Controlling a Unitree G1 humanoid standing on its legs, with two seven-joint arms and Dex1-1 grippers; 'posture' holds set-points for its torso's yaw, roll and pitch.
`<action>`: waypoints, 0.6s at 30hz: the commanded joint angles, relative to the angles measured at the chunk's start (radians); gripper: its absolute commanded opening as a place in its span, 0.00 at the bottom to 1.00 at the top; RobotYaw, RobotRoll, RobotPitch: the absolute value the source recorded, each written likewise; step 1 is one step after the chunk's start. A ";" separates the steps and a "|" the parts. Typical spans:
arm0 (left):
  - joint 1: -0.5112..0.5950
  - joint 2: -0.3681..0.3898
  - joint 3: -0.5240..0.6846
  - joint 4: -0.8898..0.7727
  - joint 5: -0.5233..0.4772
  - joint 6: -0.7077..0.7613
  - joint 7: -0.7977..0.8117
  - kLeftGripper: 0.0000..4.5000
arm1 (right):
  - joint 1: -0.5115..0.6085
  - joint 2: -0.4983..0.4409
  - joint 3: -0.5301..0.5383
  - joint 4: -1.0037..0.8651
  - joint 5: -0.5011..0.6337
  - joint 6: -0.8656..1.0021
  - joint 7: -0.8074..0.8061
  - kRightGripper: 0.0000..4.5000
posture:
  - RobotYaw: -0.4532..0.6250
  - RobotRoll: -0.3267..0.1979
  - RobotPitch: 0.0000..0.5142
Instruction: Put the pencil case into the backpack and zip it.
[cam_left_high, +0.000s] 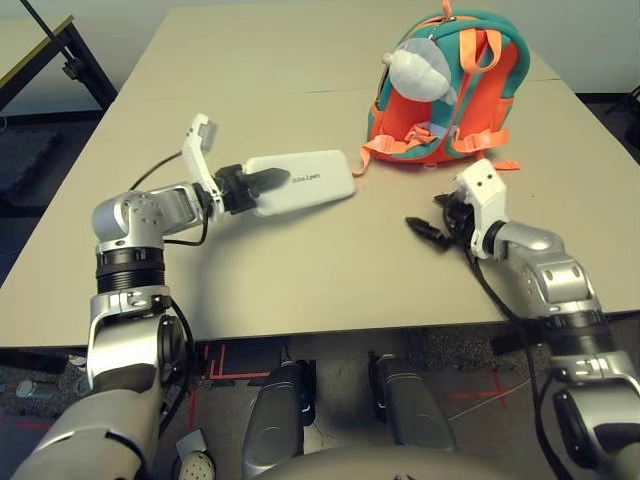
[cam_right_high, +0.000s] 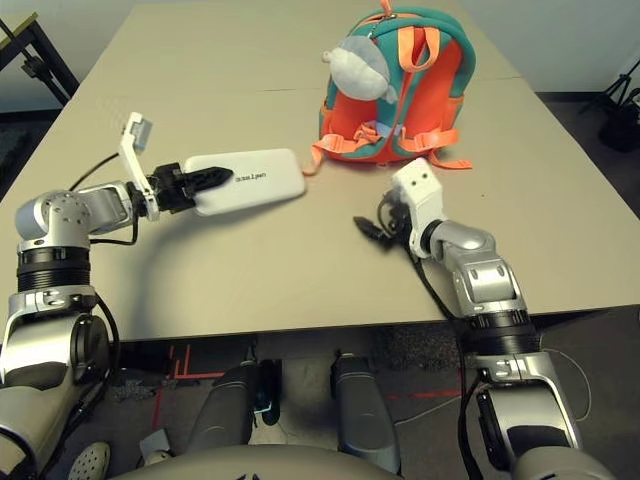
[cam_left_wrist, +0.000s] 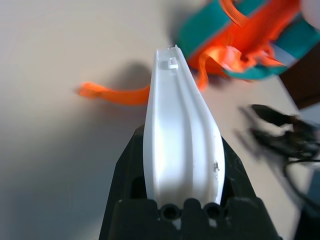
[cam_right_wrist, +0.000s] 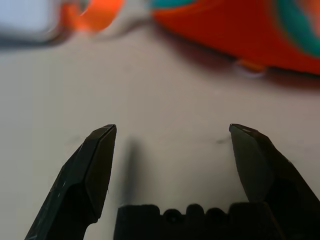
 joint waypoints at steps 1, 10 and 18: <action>-0.011 0.036 0.028 0.014 0.038 -0.068 0.032 0.26 | -0.053 0.045 -0.129 0.018 0.120 0.084 -0.069 1.00 | 0.28 0.62 0.32; -0.026 0.013 0.076 0.056 0.074 -0.220 0.124 0.26 | -0.120 0.053 -0.217 0.006 0.227 0.114 -0.130 1.00 | 0.29 0.62 0.32; -0.048 -0.009 0.079 0.113 0.086 -0.304 0.149 0.26 | -0.208 0.075 -0.206 0.070 0.233 0.015 -0.150 1.00 | 0.28 0.62 0.31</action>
